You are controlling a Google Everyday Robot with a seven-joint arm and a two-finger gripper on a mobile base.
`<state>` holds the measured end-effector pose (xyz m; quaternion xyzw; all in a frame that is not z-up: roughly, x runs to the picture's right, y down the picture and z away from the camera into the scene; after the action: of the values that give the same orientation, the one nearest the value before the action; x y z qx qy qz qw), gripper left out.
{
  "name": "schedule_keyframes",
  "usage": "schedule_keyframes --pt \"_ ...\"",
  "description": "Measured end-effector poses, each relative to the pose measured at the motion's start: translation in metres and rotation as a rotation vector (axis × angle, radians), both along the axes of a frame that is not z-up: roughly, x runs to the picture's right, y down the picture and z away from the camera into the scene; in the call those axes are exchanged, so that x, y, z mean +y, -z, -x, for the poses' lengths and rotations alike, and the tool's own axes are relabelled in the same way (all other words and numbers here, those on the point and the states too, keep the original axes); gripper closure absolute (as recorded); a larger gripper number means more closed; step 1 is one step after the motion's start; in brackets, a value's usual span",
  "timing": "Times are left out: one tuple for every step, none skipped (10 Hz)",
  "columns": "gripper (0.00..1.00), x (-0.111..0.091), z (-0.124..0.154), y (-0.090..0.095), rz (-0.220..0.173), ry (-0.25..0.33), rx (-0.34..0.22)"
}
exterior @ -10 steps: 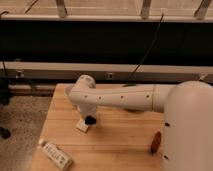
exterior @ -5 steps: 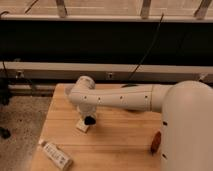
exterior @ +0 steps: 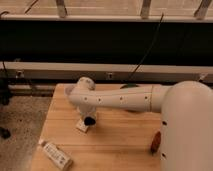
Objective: Place the eraser on the white sponge
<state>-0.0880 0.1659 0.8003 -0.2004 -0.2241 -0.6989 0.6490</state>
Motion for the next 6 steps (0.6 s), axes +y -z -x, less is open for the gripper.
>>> schedule_keyframes --pt "0.8 0.001 0.0007 -0.0015 -0.002 0.001 -0.005" --pt "0.8 0.0011 0.0008 -0.0023 -0.004 0.0 -0.007" --pt "0.8 0.002 0.0012 -0.0034 -0.006 0.001 -0.011" --pt "0.8 0.0023 0.0011 -0.0042 -0.007 0.001 -0.012" --pt "0.8 0.0023 0.0005 -0.0054 -0.009 -0.001 -0.016" --pt "0.8 0.0023 0.0005 -0.006 -0.01 -0.002 -0.019"
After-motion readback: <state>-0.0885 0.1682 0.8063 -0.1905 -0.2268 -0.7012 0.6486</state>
